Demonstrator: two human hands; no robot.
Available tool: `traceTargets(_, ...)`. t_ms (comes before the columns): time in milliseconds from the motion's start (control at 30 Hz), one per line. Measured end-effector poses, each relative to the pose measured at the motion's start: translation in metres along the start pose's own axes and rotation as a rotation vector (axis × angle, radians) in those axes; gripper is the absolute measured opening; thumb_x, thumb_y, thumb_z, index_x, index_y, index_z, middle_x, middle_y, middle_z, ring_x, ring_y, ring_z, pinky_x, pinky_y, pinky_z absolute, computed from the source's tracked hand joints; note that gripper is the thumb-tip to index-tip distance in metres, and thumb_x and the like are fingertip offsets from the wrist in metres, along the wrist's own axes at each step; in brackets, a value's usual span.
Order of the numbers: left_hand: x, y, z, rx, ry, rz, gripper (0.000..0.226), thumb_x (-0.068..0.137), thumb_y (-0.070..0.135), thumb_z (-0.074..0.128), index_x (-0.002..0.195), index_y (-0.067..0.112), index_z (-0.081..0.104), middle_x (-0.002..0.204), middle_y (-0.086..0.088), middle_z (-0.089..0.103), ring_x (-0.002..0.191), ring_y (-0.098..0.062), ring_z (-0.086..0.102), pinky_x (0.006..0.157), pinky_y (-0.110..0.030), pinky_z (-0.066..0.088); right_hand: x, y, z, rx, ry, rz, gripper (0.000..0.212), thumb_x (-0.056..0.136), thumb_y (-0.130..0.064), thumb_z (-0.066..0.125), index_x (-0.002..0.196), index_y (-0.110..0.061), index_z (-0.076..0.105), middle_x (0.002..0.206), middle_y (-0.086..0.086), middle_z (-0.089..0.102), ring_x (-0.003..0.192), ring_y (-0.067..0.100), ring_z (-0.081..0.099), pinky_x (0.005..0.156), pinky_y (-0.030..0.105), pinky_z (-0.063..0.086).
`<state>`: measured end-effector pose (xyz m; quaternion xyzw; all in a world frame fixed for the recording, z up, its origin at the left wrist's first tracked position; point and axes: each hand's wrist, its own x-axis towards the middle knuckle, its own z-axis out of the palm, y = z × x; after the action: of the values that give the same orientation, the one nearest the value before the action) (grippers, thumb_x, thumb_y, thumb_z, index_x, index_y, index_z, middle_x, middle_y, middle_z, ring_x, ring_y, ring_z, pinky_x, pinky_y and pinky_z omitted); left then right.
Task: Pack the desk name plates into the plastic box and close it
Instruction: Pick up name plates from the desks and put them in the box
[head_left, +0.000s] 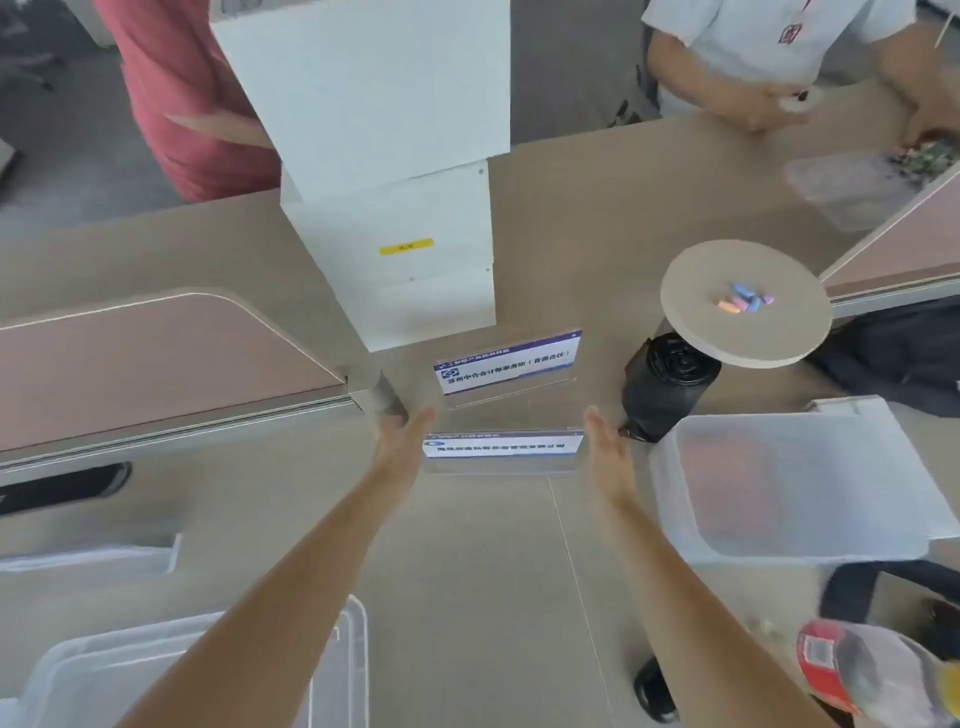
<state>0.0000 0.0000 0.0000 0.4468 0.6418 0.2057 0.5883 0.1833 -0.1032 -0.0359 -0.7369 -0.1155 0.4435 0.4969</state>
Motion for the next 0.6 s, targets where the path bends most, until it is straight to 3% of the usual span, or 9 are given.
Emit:
traceTargets(67,0.007,-0.006,0.005,-0.05,0.007,0.005,0.03,0.091,0.042,0.057,0.108,0.018,0.054,0.089,0.005,0.042,0.09,-0.015,0.041,0.09,-0.036,0.041,0.007,0.008,0.005,0.076,-0.007,0.017,0.057,0.101,-0.051,0.035,0.151,-0.022,0.037,0.155,-0.004,0.036,0.145,0.015,0.03,0.117,0.034,0.02)
traceTargets(133,0.016,-0.017,0.009,-0.06,-0.038,0.006,0.031,0.082,0.051,0.061,0.088,0.023,0.05,0.091,0.002,0.043,0.088,-0.015,0.04,0.074,-0.027,0.035,0.009,0.019,0.011,0.057,-0.044,-0.021,0.056,0.102,-0.05,0.032,0.151,-0.023,0.036,0.155,-0.008,0.033,0.145,0.009,0.026,0.12,0.03,0.015)
traceTargets(167,0.021,-0.022,0.01,-0.049,-0.052,0.004,0.03,0.083,0.051,0.061,0.087,0.023,0.051,0.097,0.001,0.047,0.091,-0.014,0.042,0.074,-0.026,0.033,0.012,0.024,0.014,0.011,-0.051,-0.076,0.052,0.103,-0.047,0.032,0.149,-0.024,0.037,0.153,-0.01,0.035,0.142,0.005,0.028,0.119,0.027,0.015)
traceTargets(267,0.029,-0.03,0.012,-0.083,-0.042,0.007,0.008,0.096,0.027,0.057,0.1,0.021,0.061,0.109,0.001,0.06,0.091,0.0,0.054,0.078,-0.017,0.037,0.021,0.034,0.021,-0.02,-0.033,-0.205,0.04,0.105,-0.038,0.036,0.14,-0.025,0.049,0.143,-0.009,0.046,0.123,-0.006,0.044,0.11,0.016,0.026)
traceTargets(367,0.026,-0.035,0.011,-0.12,-0.039,0.033,0.015,0.089,0.008,0.064,0.102,0.015,0.064,0.102,0.0,0.064,0.073,0.01,0.058,0.067,-0.008,0.041,0.018,0.034,0.027,0.045,0.005,-0.254,0.036,0.099,-0.044,0.04,0.129,-0.03,0.055,0.131,-0.014,0.054,0.112,-0.019,0.047,0.095,0.008,0.032)
traceTargets(500,0.008,-0.03,0.001,-0.198,-0.076,0.006,0.018,0.081,0.008,0.068,0.094,0.02,0.067,0.103,0.001,0.067,0.075,0.008,0.059,0.079,-0.024,0.037,0.003,0.021,0.032,0.09,0.032,-0.289,0.032,0.095,-0.048,0.038,0.118,-0.036,0.057,0.121,-0.02,0.057,0.118,-0.005,0.047,0.099,0.015,0.032)
traceTargets(600,-0.01,-0.02,-0.012,-0.208,-0.09,-0.012,0.025,0.066,0.024,0.071,0.091,0.026,0.074,0.098,0.01,0.07,0.084,0.003,0.058,0.083,-0.039,0.035,-0.014,0.005,0.034,0.156,0.002,-0.333,0.035,0.095,-0.042,0.037,0.117,-0.024,0.059,0.112,-0.018,0.059,0.103,-0.017,0.051,0.088,0.003,0.034)
